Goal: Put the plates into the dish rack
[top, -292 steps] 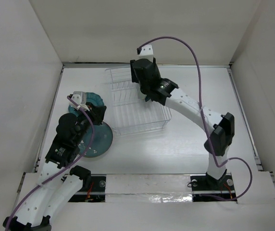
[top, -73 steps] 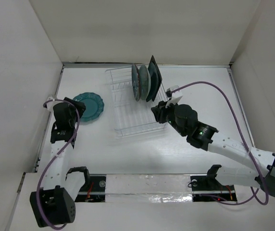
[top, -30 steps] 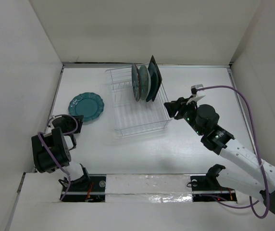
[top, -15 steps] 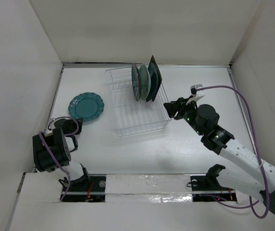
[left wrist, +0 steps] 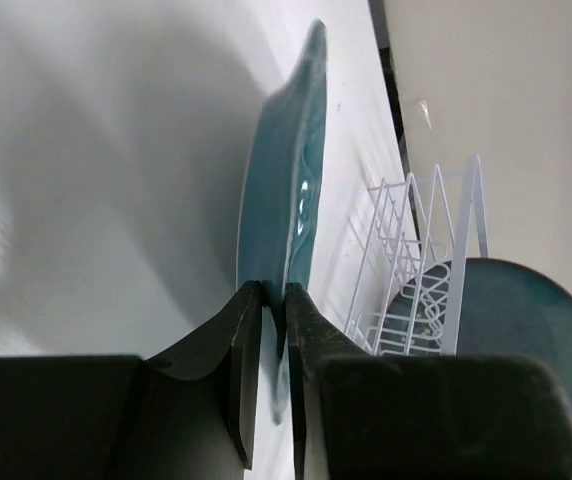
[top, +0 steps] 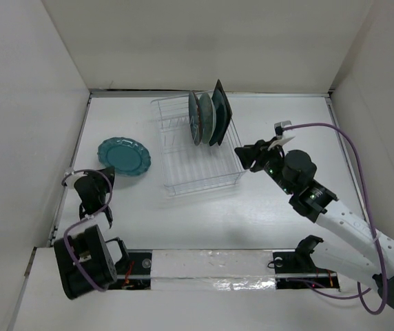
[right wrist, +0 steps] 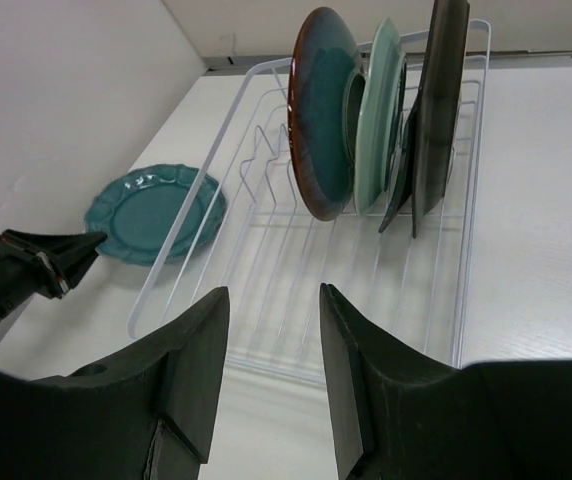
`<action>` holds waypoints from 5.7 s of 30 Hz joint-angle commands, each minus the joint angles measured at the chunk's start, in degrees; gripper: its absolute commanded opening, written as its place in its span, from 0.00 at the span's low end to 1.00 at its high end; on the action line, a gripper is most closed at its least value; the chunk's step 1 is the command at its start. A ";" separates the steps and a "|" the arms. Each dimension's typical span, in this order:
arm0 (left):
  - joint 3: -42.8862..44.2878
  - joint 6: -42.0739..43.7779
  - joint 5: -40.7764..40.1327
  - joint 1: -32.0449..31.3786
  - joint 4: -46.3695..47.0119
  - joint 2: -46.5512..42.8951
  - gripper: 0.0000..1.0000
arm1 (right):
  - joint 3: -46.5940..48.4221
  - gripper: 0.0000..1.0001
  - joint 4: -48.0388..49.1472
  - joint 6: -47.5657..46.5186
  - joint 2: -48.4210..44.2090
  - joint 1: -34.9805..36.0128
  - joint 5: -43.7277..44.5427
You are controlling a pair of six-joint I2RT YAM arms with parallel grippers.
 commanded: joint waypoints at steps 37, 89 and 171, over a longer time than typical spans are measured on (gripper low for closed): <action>28.84 10.53 4.73 0.17 -24.42 -28.81 0.00 | 27.29 0.92 5.16 -1.37 29.15 8.15 -19.47; 29.45 12.10 24.52 -0.89 -22.92 -27.75 0.77 | 48.40 0.00 -1.50 4.52 46.15 0.68 -21.98; 35.43 40.76 3.50 -33.50 -45.52 -28.99 0.49 | 72.92 0.47 -16.54 -5.06 73.47 10.78 27.18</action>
